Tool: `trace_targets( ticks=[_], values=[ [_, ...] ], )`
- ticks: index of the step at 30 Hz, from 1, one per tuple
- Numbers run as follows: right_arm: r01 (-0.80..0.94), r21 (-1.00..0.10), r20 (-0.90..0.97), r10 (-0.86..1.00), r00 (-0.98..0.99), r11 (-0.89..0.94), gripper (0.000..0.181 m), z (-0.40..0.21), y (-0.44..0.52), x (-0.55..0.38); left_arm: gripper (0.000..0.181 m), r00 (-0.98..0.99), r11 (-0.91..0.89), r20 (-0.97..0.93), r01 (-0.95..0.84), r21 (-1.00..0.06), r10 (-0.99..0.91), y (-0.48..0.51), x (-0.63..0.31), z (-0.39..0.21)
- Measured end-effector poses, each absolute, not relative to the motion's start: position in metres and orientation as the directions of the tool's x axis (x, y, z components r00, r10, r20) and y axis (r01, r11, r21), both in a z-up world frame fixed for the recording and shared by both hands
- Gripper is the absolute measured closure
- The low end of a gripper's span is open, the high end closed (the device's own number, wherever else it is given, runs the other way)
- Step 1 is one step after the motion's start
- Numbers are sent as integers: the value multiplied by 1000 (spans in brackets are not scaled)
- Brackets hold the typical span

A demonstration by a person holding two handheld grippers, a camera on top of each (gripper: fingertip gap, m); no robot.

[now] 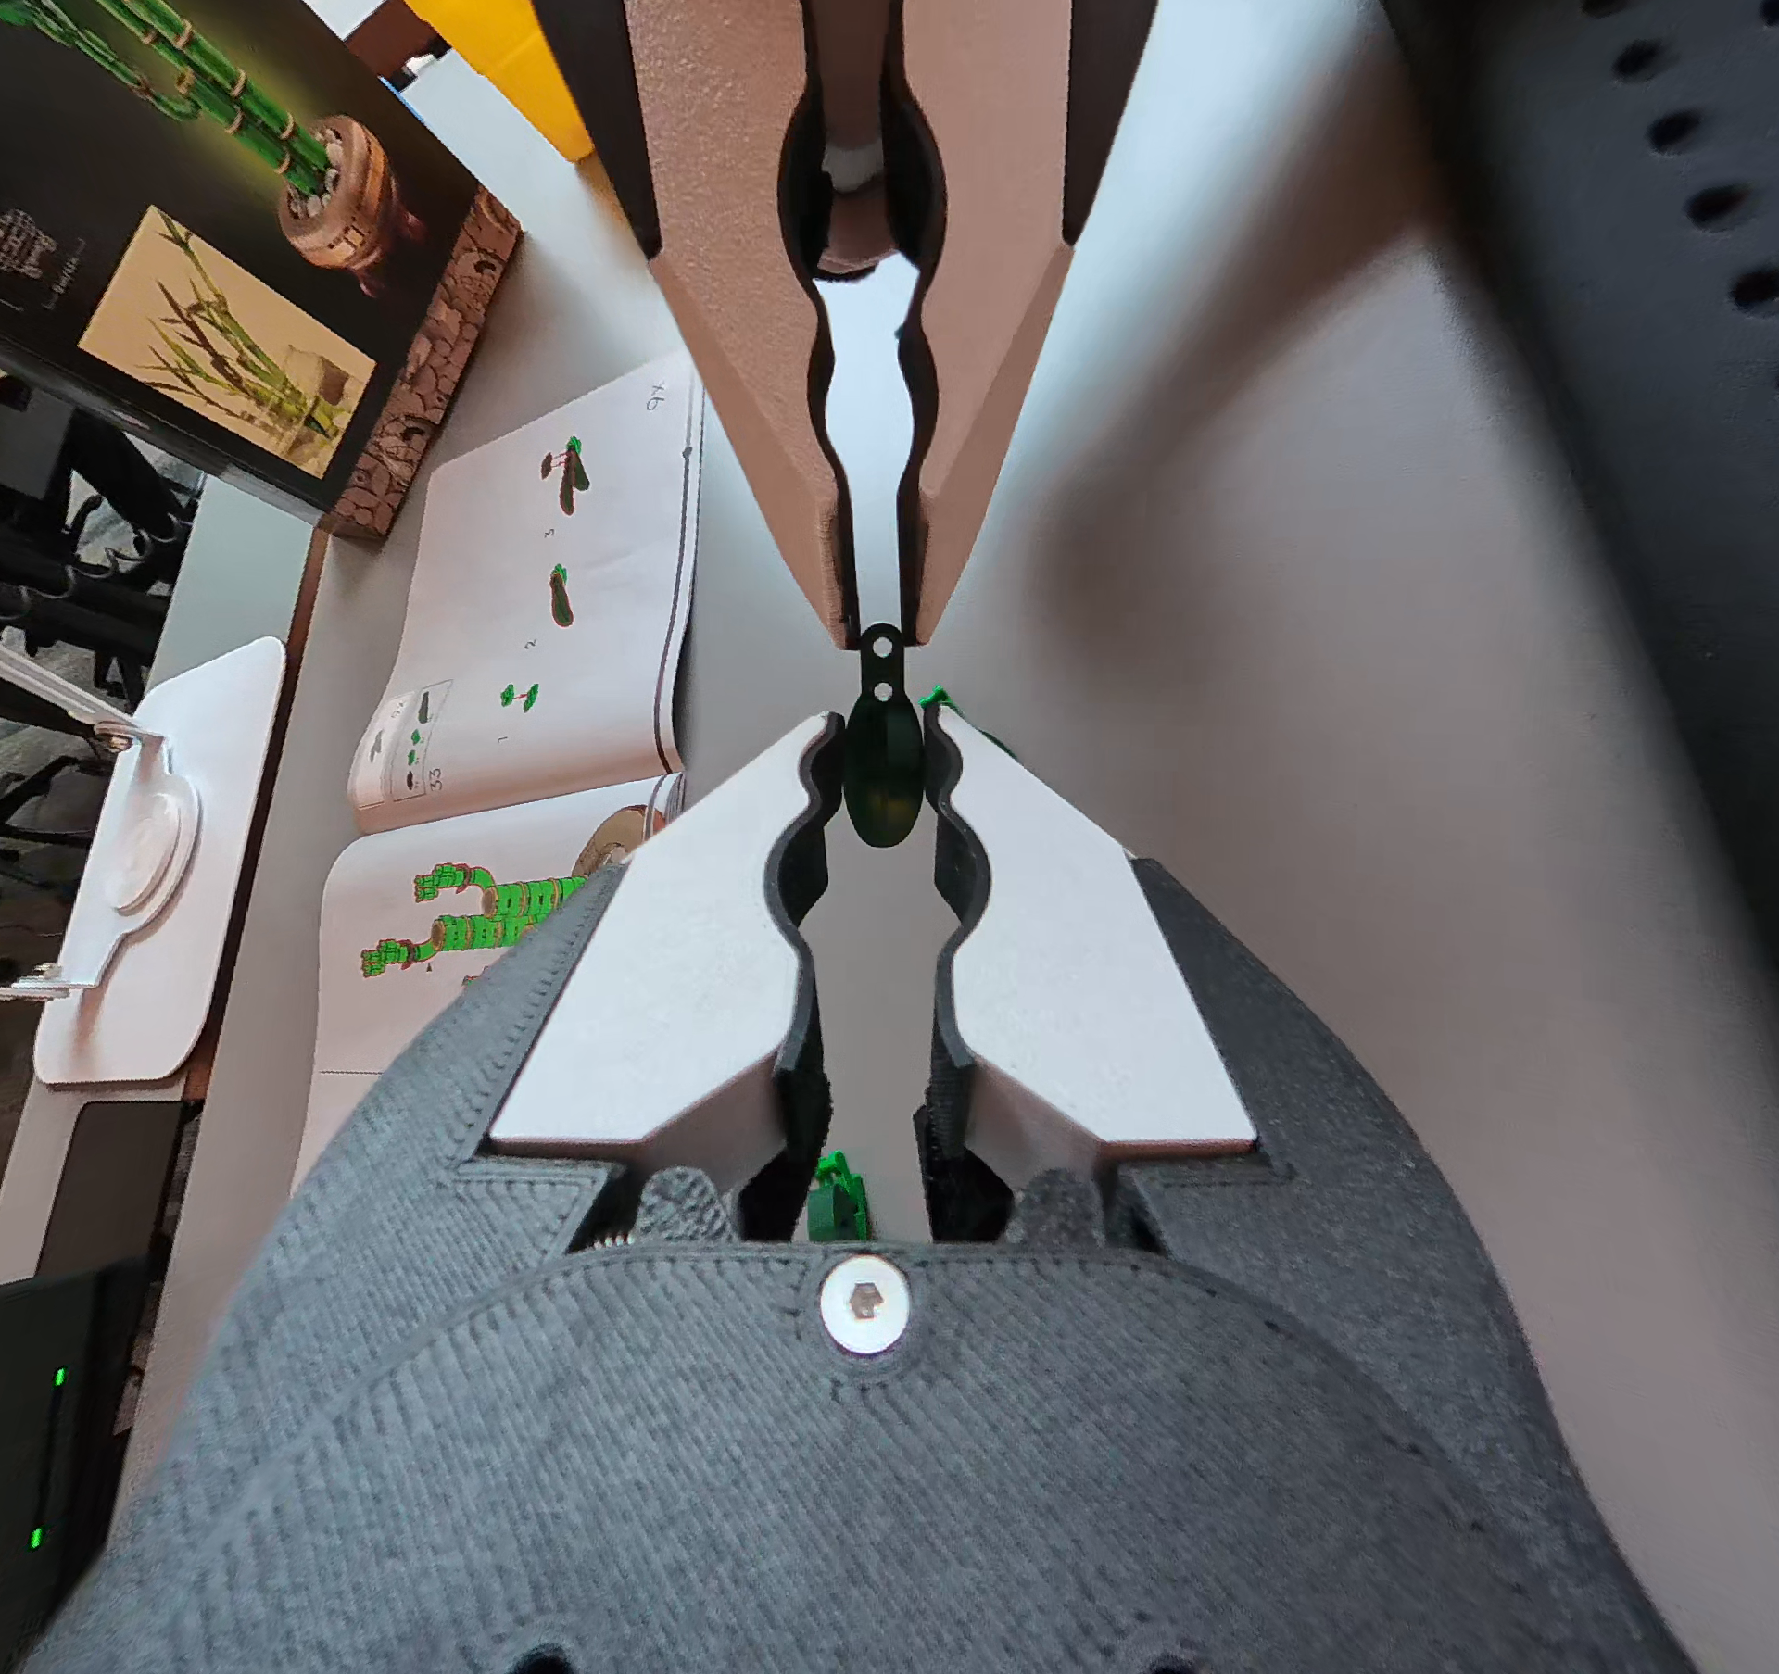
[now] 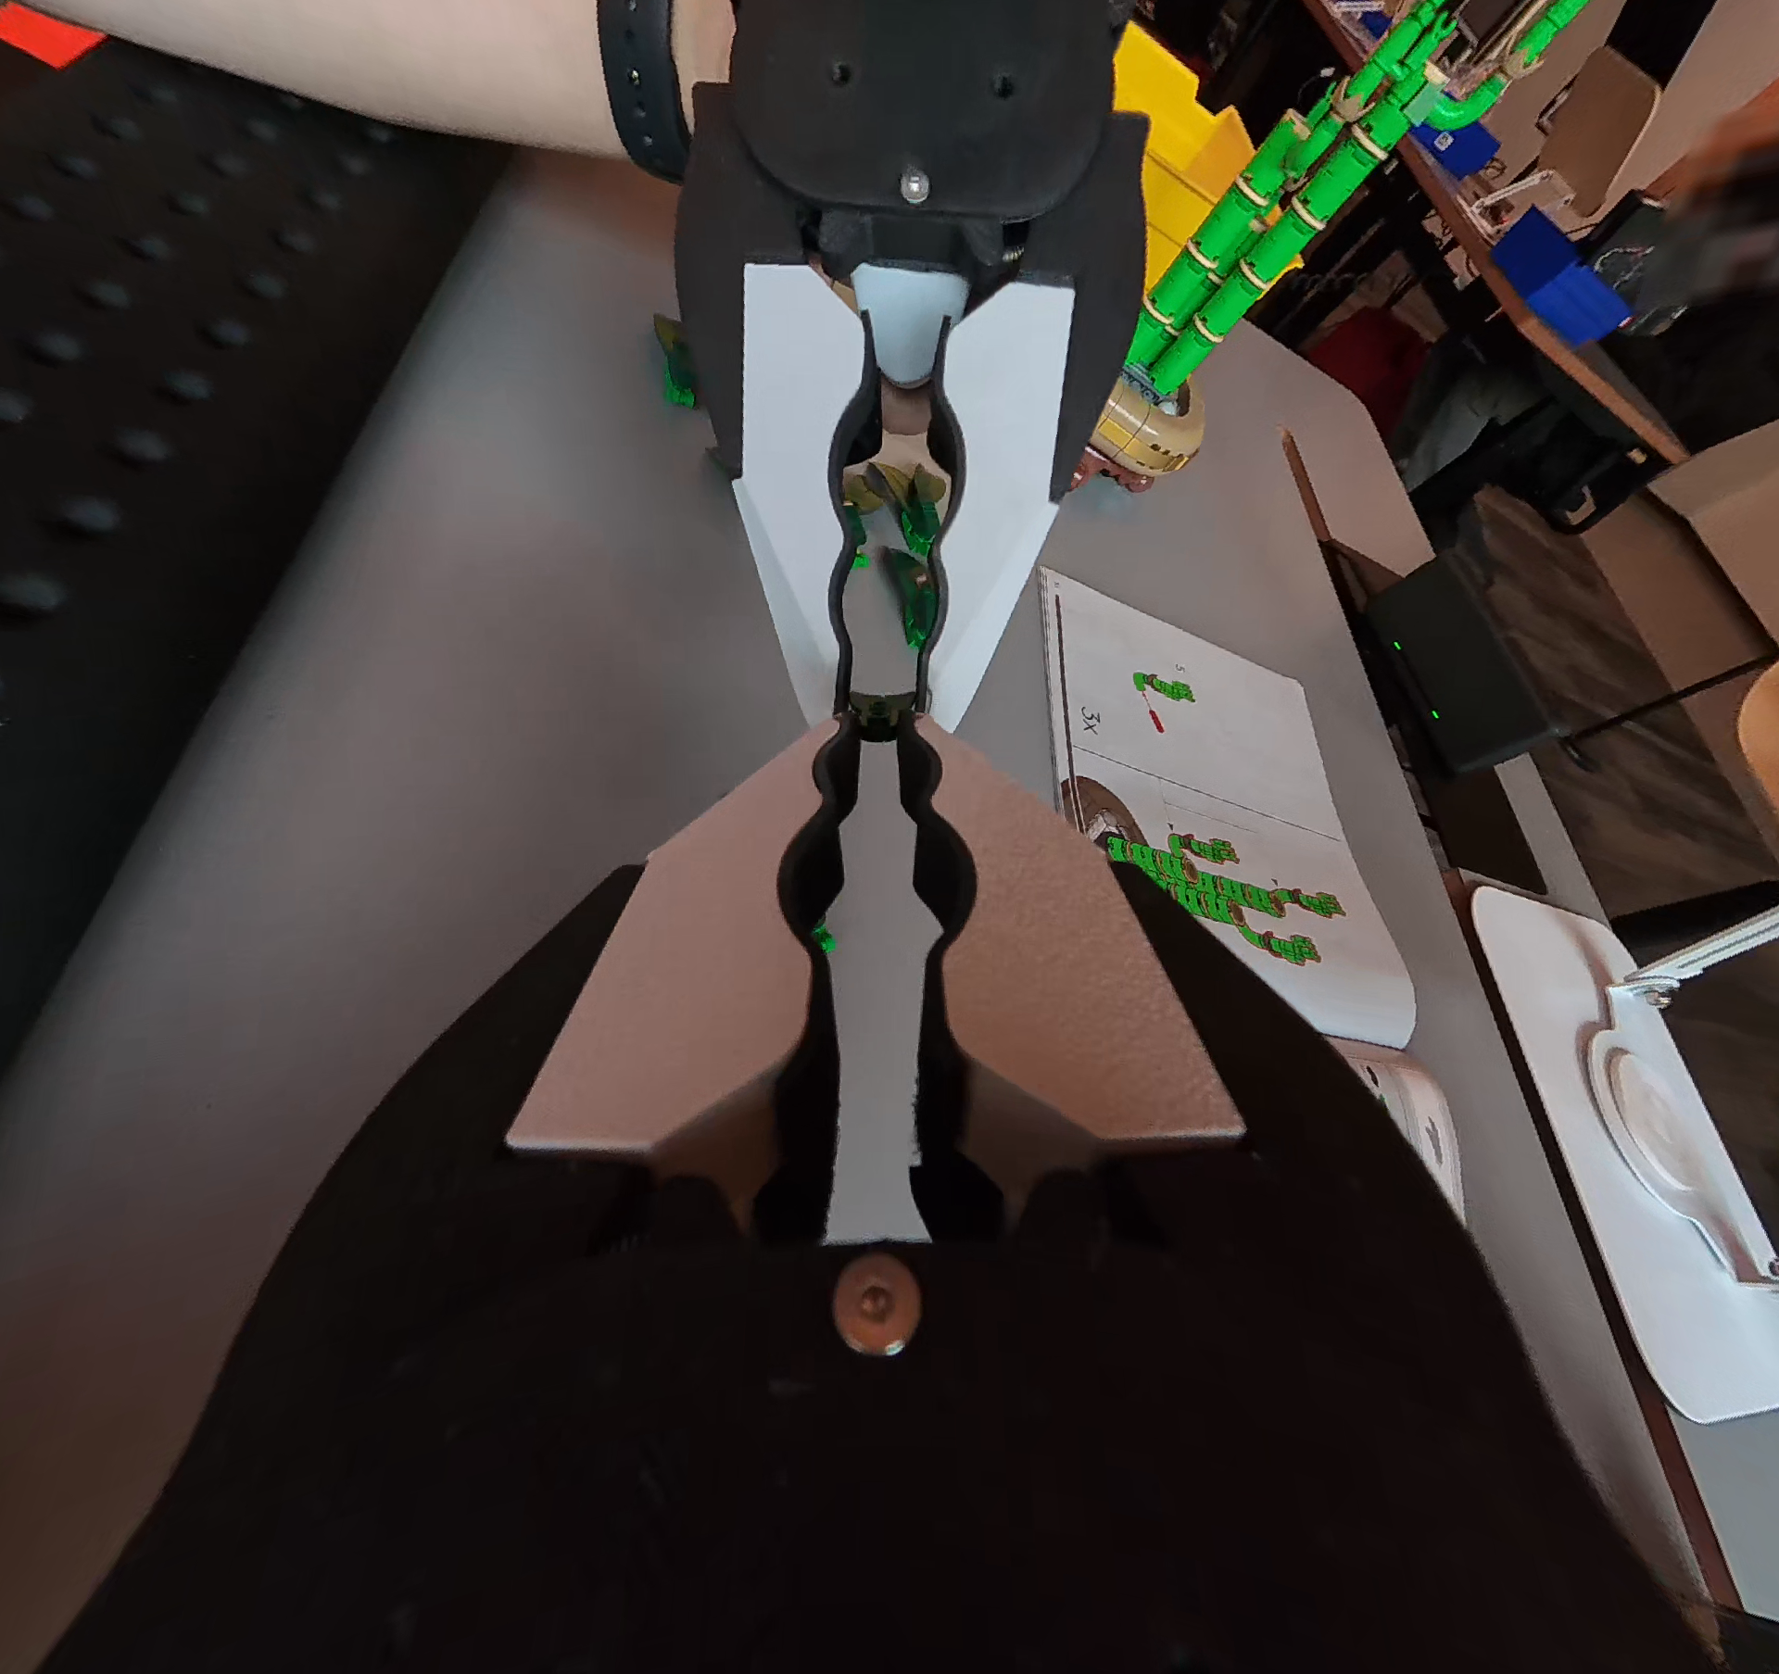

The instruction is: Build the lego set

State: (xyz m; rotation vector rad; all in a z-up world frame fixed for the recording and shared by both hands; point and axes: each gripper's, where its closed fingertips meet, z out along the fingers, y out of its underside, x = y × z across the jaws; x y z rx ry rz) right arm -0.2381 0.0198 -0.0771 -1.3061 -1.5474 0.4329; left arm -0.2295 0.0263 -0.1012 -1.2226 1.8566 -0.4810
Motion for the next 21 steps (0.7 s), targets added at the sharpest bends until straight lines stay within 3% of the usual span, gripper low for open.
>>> trace_targets(
  ticks=[5,9,16,21],
  values=[
    [495,-817,402,907,124,295,176,-77,22,-235,160,-129,432,-427,-490,-758,-895,23,-224,-83],
    [443,-855,360,923,132,270,176,-69,21,-234,172,-138,459,-450,-470,-754,-882,19,-224,-77],
    [416,-876,318,940,122,242,175,-68,18,-234,175,-149,471,-459,-470,-746,-876,17,-224,-77],
    [424,-900,156,983,96,101,159,-86,19,-225,175,-148,476,-471,-504,-721,-870,25,-232,-83]
  ],
)
